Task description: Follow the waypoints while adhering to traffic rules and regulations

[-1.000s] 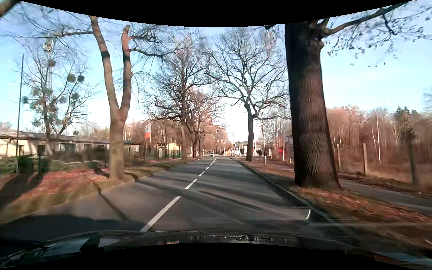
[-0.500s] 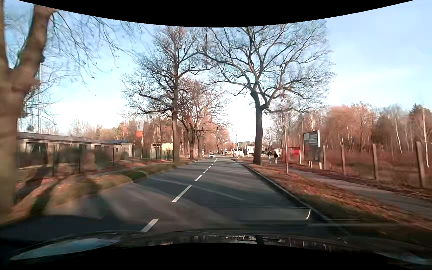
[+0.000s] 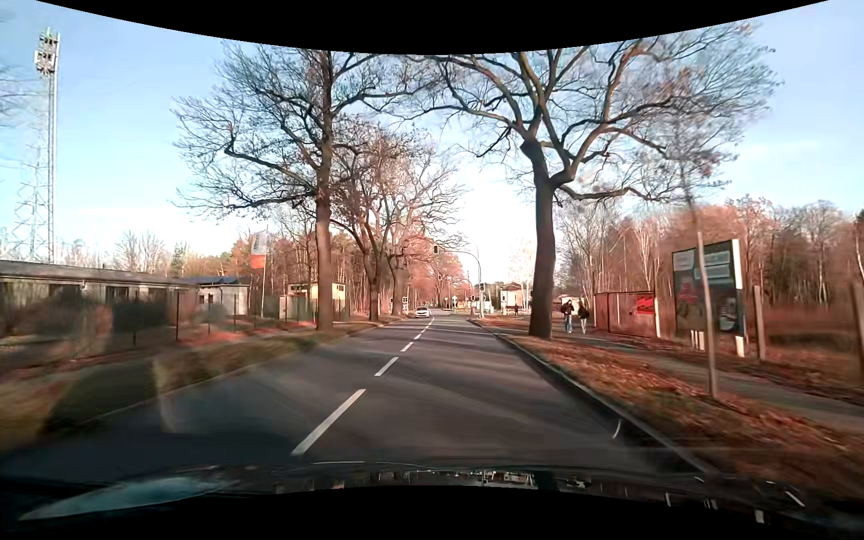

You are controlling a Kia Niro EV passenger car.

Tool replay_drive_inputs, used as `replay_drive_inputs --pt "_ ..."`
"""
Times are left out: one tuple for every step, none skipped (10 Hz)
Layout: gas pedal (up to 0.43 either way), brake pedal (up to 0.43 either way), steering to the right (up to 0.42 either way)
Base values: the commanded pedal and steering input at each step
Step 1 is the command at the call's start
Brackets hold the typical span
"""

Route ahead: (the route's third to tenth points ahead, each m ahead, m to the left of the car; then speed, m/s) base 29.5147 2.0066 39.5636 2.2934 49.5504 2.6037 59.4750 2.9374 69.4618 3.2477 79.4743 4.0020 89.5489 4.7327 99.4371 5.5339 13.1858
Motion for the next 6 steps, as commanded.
replay_drive_inputs --pt "0.11 0.0 -0.006" --pt "0.11 0.0 -0.006" --pt "0.11 0.0 -0.006" --pt "0.11 0.0 -0.006" --pt "0.11 0.0 -0.006" --pt "0.11 0.0 -0.005"
